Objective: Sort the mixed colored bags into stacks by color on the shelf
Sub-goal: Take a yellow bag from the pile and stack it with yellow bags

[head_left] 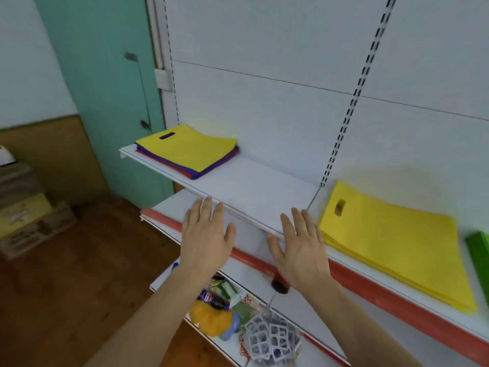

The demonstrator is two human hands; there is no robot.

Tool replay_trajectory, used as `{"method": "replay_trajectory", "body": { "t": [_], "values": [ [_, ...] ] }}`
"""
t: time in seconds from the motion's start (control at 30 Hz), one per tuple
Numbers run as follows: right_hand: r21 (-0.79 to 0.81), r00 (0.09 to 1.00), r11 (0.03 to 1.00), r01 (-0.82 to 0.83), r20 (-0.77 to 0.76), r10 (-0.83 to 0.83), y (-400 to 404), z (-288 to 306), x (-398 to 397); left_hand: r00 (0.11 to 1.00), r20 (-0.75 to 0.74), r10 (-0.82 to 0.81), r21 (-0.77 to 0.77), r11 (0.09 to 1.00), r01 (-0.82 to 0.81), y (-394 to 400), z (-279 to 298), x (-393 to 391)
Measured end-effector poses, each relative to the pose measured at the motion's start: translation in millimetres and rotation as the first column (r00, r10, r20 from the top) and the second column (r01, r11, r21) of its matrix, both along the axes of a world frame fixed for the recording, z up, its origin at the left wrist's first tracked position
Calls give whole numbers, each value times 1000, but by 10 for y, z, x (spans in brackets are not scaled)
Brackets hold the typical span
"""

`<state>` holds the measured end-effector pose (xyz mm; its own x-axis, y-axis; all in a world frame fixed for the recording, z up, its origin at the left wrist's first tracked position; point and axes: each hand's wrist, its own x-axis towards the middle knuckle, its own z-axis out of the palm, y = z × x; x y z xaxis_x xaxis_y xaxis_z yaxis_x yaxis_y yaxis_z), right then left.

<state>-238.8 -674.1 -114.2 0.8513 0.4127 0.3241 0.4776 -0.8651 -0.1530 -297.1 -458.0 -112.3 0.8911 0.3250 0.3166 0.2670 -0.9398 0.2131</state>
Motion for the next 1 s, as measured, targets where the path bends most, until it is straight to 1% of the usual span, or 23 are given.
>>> {"method": "replay_trajectory", "body": {
  "t": [0.1,0.27,0.4,0.53,0.7,0.83,0.93,1.0],
  "values": [
    [1,999,999,-46,0,46,555,-54,236,999,-10,49,5,999,-49,529,-43,27],
    [75,996,993,-91,-8,92,1495,-98,728,994,-34,104,24,994,-103,1369,17,318],
    [93,995,991,-97,-21,100,2141,-21,1133,992,-66,103,53,994,-99,1967,146,707],
    [100,996,992,-83,-21,85,2586,-5,1496,991,-72,109,54,993,-106,2435,149,1034],
    [43,998,998,-37,-46,39,2978,-69,1775,994,-86,66,14,998,-65,2921,48,1459],
    [-57,995,997,50,-79,-54,3279,-107,1970,995,-103,-6,20,1000,8,3309,-57,1859],
    [-126,980,985,116,-149,-135,3491,-122,2065,990,-124,-71,6,997,72,3591,-127,2124],
    [-165,963,972,165,-186,-195,3601,-147,2067,986,-121,-111,39,992,117,3762,-170,2263]
  ]
}}
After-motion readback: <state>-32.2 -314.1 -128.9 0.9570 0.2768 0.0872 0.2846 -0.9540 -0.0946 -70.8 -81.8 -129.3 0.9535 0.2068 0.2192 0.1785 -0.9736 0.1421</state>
